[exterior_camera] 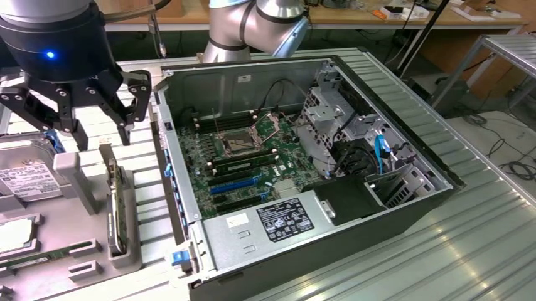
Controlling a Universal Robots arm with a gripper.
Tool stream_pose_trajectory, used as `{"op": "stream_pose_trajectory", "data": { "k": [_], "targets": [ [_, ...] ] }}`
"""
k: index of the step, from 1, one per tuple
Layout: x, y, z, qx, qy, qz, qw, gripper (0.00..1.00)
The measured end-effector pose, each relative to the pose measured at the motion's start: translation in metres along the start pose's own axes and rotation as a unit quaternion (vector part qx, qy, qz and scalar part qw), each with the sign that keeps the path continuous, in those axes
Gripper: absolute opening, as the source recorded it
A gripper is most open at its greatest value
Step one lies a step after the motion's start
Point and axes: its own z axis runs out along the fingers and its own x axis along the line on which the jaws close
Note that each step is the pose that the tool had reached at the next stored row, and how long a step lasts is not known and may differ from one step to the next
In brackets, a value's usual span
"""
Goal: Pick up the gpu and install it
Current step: 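Pick up the gpu and move the gpu toward the slot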
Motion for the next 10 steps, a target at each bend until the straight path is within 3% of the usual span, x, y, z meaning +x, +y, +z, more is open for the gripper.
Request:
{"op": "stream_pose_trajectory", "data": {
  "k": [10],
  "targets": [
    [0.0, -0.0003, 0.0013, -0.0001, -0.0001, 0.0, 1.0, 0.54]
  ]
}}
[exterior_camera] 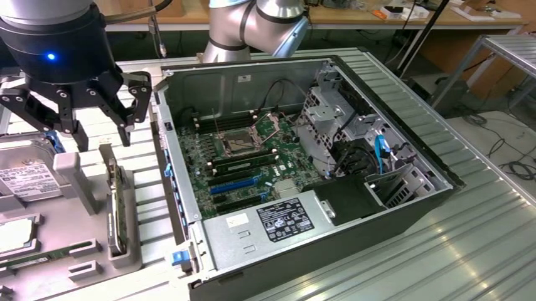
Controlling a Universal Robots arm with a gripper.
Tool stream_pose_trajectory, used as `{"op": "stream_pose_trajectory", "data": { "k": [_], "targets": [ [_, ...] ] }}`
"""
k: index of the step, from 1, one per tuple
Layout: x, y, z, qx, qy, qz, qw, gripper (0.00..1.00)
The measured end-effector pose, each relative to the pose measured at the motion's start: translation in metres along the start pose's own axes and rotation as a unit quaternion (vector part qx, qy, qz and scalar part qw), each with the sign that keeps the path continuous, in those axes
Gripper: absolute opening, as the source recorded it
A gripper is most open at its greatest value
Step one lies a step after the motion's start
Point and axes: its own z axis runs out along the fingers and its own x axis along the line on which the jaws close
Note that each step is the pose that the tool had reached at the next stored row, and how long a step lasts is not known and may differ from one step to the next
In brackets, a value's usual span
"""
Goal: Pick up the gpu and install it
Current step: 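Pick up the gpu and move the gpu toward the slot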
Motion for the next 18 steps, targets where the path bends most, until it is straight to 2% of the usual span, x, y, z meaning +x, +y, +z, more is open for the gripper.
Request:
{"op": "stream_pose_trajectory", "data": {
  "k": [18],
  "targets": [
    [0.0, -0.0005, 0.0116, 0.0, 0.0, 0.0, 1.0, 0.54]
  ]
}}
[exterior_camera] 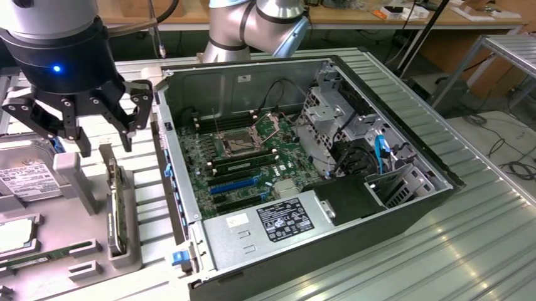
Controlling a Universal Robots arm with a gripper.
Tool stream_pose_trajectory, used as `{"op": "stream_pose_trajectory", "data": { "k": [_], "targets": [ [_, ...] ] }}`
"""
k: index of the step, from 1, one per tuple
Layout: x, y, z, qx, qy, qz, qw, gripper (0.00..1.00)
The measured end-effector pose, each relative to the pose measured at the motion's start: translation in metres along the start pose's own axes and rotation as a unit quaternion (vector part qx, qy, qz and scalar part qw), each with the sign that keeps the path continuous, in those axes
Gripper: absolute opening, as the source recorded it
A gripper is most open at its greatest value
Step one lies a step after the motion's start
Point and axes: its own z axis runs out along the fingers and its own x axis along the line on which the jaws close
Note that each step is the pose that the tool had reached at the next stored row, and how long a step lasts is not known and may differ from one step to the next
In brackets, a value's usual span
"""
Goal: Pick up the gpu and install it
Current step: 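Pick up the gpu and move the gpu toward the slot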
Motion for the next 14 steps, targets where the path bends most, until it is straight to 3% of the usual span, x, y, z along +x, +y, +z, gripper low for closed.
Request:
{"op": "stream_pose_trajectory", "data": {
  "k": [14],
  "targets": [
    [0.0002, -0.0004, 0.0095, 0.0, 0.0, 0.0, 1.0, 0.54]
  ]
}}
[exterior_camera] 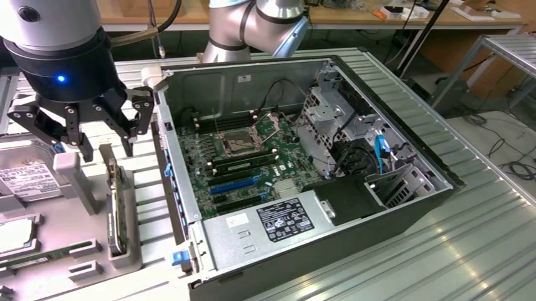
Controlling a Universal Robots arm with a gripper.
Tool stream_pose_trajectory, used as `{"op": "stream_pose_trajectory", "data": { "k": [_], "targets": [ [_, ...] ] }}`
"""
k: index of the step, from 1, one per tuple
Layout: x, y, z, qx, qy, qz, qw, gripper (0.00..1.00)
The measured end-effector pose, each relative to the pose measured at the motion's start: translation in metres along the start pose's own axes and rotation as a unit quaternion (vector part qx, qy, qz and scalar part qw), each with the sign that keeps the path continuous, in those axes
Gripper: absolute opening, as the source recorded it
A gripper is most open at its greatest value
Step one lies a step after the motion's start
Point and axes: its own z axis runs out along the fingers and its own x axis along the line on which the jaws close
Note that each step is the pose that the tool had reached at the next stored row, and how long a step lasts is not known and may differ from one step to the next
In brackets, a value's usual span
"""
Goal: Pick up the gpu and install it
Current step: 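Pick up the gpu and move the gpu toward the slot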
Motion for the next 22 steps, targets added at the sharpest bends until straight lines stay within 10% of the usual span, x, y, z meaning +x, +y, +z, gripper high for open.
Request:
{"op": "stream_pose_trajectory", "data": {
  "k": [22],
  "targets": [
    [0.0, -0.0007, 0.015, 0.0, 0.0, 0.0, 1.0, 0.54]
  ]
}}
